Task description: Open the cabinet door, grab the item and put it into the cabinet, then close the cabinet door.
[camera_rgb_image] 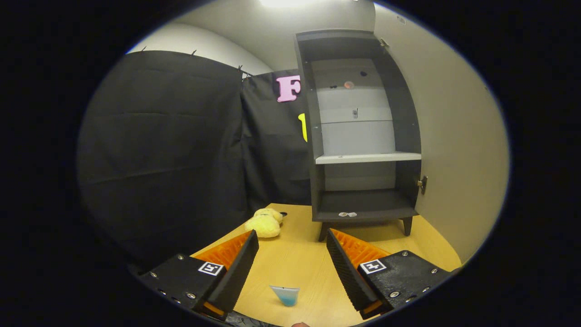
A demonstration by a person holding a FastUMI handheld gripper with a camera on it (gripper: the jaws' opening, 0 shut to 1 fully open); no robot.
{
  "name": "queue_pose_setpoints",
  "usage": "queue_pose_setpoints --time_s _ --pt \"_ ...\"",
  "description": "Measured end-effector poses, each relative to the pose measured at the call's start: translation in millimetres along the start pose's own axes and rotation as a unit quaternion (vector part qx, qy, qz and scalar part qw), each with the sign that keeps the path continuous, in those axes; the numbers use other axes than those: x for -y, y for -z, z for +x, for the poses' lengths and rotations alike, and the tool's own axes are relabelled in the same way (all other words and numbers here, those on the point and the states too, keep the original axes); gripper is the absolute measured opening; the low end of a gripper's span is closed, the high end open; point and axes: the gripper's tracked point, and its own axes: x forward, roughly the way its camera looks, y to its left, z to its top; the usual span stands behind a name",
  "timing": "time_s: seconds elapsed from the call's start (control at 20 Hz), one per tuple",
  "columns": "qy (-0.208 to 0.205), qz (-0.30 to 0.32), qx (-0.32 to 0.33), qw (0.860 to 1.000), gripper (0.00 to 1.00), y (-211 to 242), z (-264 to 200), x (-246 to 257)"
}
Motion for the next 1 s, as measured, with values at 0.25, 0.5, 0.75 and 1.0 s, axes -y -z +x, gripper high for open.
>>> queue_pose_setpoints --time_s 0.25,0.5,0.75,1.0 --pt "0.014 0.009 -0.068 0.998 0.93 67.8 18.8 -3.3" --pt "0.020 0.023 -0.122 0.992 0.93 118.5 26.3 -4.0" --pt "0.015 0.020 -0.146 0.989 0.93 142.5 30.8 -6.7" --pt "0.019 0.023 -0.181 0.983 0.93 171.0 36.0 -4.4"
